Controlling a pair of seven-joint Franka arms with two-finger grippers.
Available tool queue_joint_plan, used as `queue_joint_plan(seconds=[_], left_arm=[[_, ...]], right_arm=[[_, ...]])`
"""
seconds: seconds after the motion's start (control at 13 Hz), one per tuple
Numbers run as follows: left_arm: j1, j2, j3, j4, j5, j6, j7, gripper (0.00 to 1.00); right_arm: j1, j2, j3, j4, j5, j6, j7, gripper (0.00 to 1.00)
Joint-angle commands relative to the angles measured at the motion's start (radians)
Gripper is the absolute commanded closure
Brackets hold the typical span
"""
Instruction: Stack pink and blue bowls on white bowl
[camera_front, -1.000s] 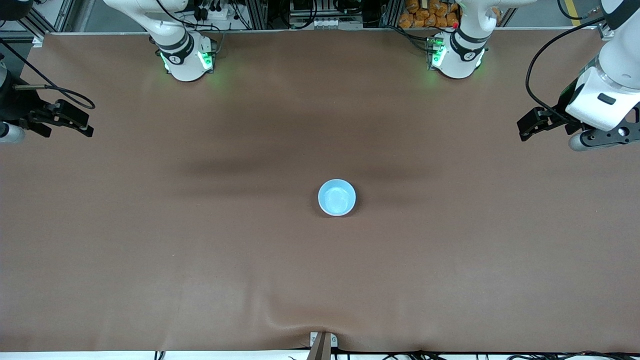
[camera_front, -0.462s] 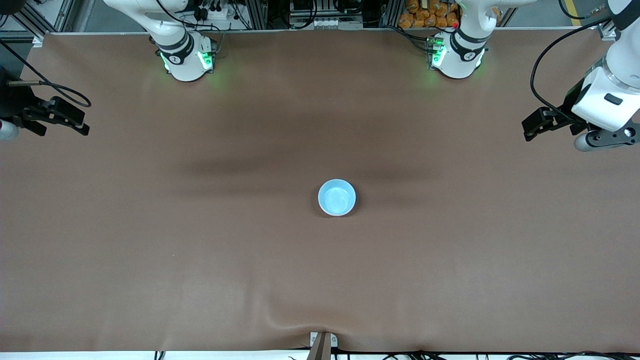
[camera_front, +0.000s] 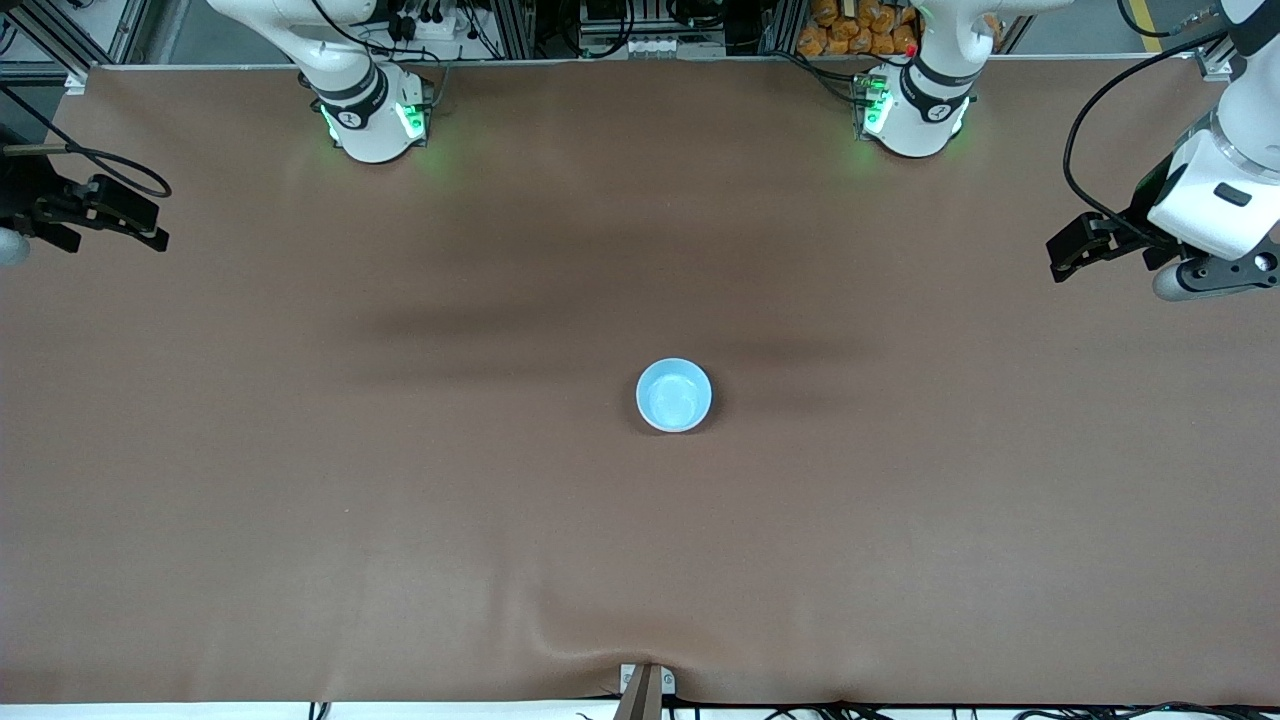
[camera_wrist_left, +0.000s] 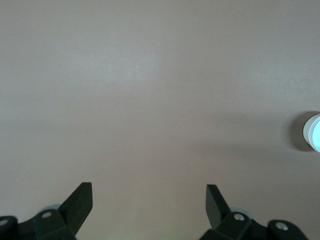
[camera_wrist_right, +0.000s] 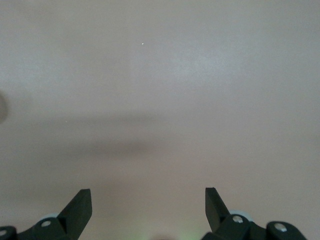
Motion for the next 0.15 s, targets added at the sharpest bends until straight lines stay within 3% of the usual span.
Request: queue_joint_plan(seconds=[0.0, 0.08], left_arm=[[0.008, 0.003, -0.001, 0.026, -0.029, -0.023, 0.025, 0.0], [0.011, 0.0, 0.0, 0.026, -0.032, -0.025, 0.025, 0.0]], right_arm=[[-0.016, 0.007, 0.015, 0.02, -0.017, -0.02, -0.017, 0.0], [-0.014, 0.007, 0.015, 0.02, -0.017, -0.02, -0.018, 0.0]])
